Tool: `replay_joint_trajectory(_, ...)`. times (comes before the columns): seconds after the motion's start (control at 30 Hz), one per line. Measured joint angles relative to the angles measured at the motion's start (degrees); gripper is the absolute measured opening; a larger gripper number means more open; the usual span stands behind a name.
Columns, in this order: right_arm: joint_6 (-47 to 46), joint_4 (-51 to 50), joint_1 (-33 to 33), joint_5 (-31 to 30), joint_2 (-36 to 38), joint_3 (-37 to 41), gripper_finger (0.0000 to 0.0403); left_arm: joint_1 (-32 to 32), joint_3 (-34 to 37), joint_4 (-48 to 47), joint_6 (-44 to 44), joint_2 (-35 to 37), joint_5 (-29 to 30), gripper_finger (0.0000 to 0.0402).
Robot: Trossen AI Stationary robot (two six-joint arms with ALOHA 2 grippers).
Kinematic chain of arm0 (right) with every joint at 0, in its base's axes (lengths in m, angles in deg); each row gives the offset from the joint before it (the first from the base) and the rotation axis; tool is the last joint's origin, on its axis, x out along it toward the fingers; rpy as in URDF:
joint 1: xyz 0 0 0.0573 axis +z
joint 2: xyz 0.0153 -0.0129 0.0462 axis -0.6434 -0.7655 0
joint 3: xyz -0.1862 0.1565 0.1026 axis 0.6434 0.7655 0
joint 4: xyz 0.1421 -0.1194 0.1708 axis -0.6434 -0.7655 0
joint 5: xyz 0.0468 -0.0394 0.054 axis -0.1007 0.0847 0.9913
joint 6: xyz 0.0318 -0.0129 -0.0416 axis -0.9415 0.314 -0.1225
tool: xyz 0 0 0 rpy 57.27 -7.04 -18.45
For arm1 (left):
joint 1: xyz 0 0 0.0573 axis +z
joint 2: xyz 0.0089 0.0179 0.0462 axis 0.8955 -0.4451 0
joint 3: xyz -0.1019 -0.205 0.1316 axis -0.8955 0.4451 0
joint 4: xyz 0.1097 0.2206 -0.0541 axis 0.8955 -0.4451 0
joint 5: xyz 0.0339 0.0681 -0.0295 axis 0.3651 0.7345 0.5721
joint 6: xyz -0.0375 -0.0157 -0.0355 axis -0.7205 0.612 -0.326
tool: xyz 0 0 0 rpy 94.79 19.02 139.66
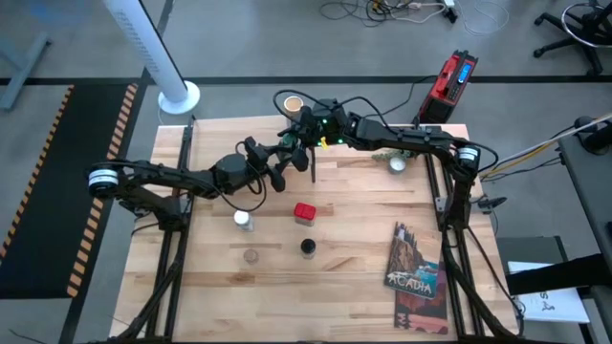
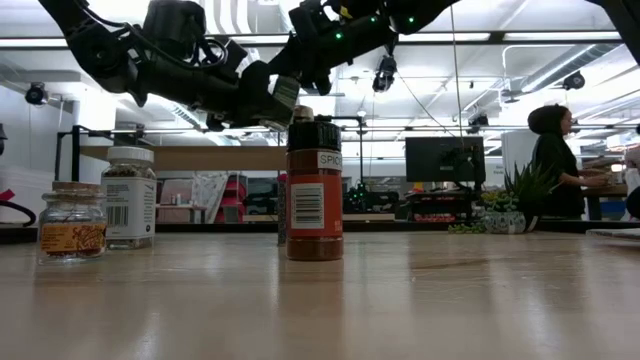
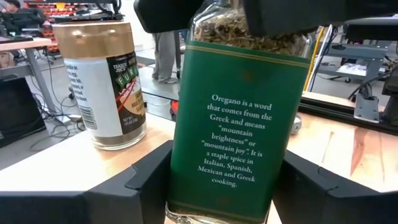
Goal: Shelf spices
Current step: Put the green seasoning bottle on the shelf
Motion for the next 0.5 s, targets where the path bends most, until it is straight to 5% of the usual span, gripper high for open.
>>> replay_joint_trajectory(0.5,0.1,-1.7,-0.8,0.3,-0.1,0.2,0.0172,-0.1,-0.3,-3.5,-2.0,0.0,-2.0,0.0220)
